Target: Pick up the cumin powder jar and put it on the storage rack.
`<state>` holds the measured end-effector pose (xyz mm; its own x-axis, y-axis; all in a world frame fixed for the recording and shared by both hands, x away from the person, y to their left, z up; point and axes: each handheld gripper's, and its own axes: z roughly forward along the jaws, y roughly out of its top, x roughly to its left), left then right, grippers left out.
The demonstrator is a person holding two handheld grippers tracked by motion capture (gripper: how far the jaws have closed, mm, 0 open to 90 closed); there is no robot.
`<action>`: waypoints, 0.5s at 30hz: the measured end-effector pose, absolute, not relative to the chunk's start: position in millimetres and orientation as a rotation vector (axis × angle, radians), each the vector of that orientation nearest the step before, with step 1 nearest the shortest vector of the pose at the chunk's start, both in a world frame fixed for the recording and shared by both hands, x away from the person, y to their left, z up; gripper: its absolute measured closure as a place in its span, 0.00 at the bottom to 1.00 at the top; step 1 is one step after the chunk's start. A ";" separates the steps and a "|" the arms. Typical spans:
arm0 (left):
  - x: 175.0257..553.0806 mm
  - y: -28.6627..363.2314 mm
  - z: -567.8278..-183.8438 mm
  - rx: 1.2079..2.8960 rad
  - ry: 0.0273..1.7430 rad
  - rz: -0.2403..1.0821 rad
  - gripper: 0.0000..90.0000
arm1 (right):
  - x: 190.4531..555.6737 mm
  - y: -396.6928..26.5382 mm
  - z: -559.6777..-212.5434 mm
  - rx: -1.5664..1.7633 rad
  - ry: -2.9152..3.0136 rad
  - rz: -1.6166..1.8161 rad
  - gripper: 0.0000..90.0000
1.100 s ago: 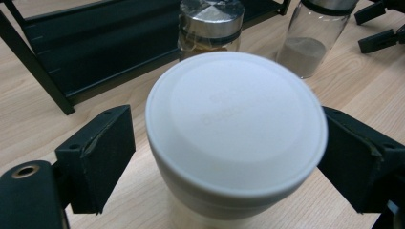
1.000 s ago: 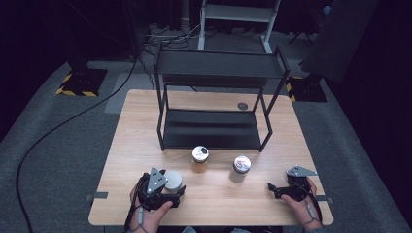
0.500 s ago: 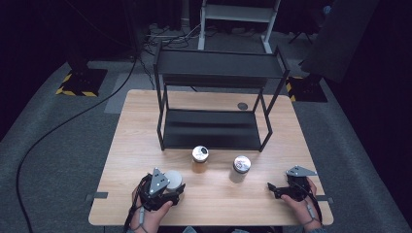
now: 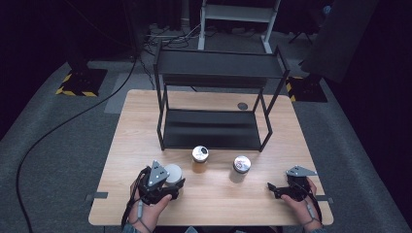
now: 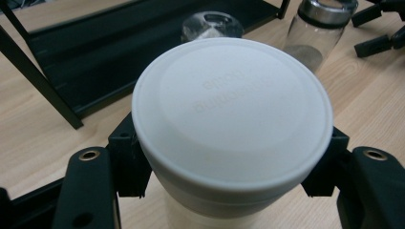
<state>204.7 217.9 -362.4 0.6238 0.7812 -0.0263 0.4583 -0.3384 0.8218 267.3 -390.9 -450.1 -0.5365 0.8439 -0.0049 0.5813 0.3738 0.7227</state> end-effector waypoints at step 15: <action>225.9 220.4 -330.1 1.989 0.945 0.479 0.37 | 267.4 -390.8 -449.9 1.243 2.266 0.964 0.01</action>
